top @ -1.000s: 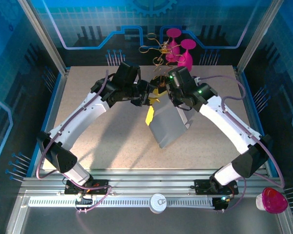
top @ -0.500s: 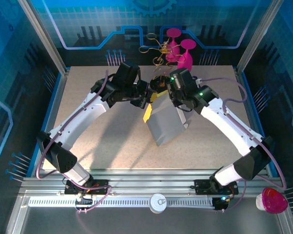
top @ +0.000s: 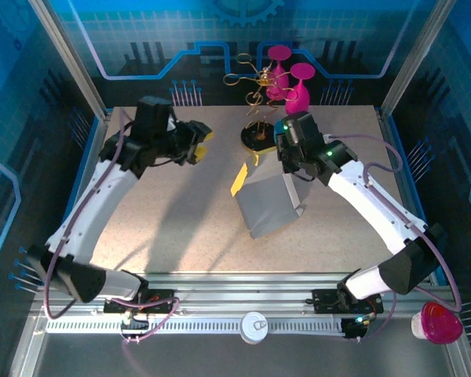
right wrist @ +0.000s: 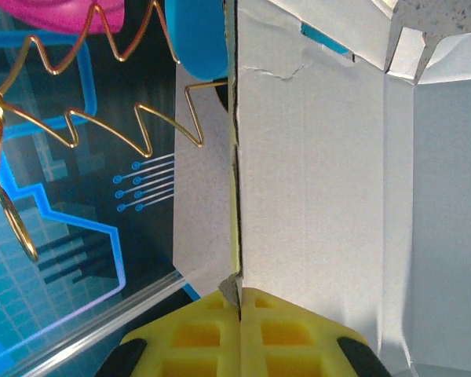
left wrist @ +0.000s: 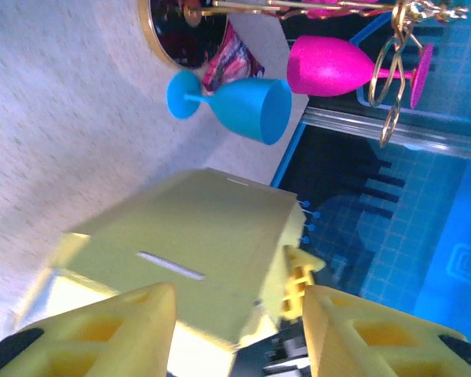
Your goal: Fold the paper box
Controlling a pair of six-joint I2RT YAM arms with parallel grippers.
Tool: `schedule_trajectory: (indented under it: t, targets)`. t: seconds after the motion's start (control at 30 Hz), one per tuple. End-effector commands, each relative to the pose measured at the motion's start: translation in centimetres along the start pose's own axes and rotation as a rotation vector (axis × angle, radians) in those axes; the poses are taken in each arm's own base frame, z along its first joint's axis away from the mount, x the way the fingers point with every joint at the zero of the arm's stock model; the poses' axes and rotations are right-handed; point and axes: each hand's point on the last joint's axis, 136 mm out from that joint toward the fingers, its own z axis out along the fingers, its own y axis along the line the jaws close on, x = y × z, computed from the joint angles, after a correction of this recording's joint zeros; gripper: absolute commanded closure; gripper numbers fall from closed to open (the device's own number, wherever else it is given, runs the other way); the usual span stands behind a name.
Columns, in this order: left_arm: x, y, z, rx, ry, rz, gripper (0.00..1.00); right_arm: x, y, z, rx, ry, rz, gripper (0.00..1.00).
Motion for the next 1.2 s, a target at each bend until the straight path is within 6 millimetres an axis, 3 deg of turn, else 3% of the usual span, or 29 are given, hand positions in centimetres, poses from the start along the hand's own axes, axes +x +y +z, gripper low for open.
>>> schedule_trajectory:
  t: [0.0, 0.1, 0.27, 0.47, 0.73, 0.87, 0.93, 1.03, 1.07, 1.1, 1.17]
  targets:
    - [2.6, 0.9, 0.5, 0.020, 0.093, 0.337, 0.53, -0.6, -0.2, -0.7, 0.009, -0.014, 0.046, 1.00]
    - [5.7, 2.2, 0.6, -0.072, 0.110, 0.651, 0.47, -0.7, -0.5, -0.2, 0.026, -0.020, 0.046, 1.00]
    - [8.2, 4.0, 1.7, -0.184, 0.039, 0.978, 0.33, -0.8, -0.8, 0.4, 0.048, -0.029, 0.045, 1.00]
    - [9.7, 3.0, 3.1, -0.211, -0.095, 1.241, 0.29, -0.8, -1.3, 0.9, 0.068, -0.032, 0.044, 1.00]
    - [8.9, 3.7, 6.0, -0.386, -0.167, 1.369, 0.26, -0.7, -1.7, 0.9, 0.077, -0.024, 0.054, 1.00]
    - [7.1, 3.2, 6.7, -0.494, -0.256, 1.375, 0.35, -0.6, -1.8, 0.9, 0.079, -0.018, 0.055, 1.00]
    - [7.1, 3.0, 7.4, -0.502, -0.258, 1.384, 0.51, -0.6, -2.0, 1.0, 0.080, -0.014, 0.056, 1.00]
    - [7.5, 3.0, 8.1, -0.480, -0.237, 1.393, 0.95, -0.5, -2.2, 1.3, 0.065, -0.006, 0.051, 1.00]
    - [7.6, 3.1, 8.1, -0.472, -0.234, 1.397, 1.00, -0.6, -2.0, 1.3, 0.048, -0.001, 0.047, 1.00]
    - [7.6, 3.3, 8.1, -0.459, -0.227, 1.400, 1.00, -0.6, -2.0, 1.6, 0.029, 0.010, 0.040, 0.97]
    - [8.0, 3.7, 8.2, -0.402, -0.187, 1.415, 1.00, -0.9, -1.4, 1.8, -0.052, 0.037, 0.006, 0.76]
